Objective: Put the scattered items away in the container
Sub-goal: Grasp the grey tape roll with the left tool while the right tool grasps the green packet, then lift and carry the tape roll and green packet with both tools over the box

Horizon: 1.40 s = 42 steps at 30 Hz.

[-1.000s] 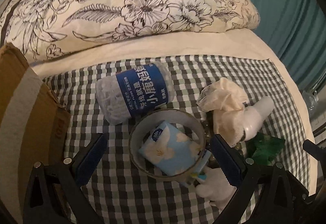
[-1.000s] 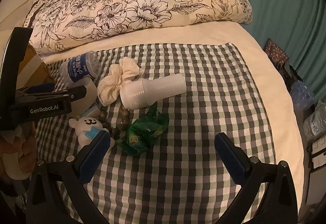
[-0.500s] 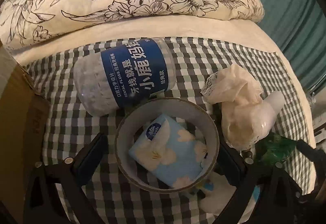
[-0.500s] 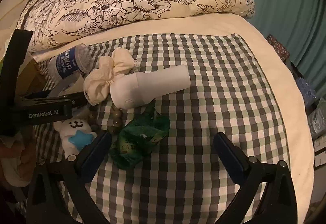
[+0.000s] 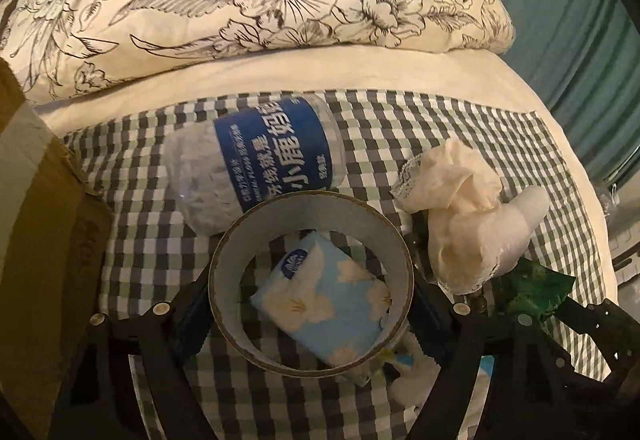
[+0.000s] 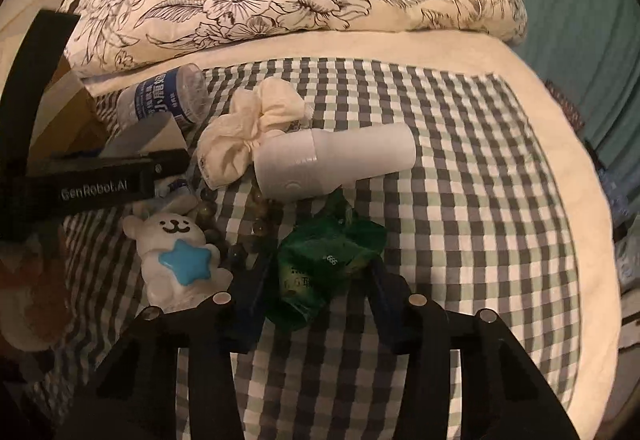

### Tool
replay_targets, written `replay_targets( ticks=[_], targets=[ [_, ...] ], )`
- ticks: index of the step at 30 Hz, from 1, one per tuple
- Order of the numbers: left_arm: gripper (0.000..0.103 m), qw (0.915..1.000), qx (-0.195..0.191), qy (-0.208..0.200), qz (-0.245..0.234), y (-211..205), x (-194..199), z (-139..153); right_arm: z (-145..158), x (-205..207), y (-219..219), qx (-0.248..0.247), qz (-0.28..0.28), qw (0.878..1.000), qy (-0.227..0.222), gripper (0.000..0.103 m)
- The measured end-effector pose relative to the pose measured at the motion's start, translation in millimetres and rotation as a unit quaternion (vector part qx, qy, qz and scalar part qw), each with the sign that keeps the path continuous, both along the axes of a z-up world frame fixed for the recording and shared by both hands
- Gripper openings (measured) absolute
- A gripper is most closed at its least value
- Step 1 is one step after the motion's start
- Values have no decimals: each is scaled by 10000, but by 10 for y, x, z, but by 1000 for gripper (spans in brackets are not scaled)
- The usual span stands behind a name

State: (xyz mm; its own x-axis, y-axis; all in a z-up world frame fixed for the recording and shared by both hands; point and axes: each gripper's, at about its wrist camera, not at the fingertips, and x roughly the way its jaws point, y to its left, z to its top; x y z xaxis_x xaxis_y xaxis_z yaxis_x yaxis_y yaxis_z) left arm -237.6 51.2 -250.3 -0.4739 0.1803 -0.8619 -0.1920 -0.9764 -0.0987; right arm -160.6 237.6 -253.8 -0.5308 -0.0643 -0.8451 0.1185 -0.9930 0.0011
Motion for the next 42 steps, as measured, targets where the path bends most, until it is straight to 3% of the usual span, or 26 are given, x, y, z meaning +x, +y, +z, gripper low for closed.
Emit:
replay_targets(
  ticks=[11, 42],
  targets=[
    [84, 9996, -57, 264, -47, 40, 112, 209, 250, 129, 79, 1, -137, 9997, 198, 38],
    [84, 9883, -162, 1477, -335, -74, 1032, 1426, 1255, 816, 56, 28, -463, 9920, 1172, 37]
  ],
)
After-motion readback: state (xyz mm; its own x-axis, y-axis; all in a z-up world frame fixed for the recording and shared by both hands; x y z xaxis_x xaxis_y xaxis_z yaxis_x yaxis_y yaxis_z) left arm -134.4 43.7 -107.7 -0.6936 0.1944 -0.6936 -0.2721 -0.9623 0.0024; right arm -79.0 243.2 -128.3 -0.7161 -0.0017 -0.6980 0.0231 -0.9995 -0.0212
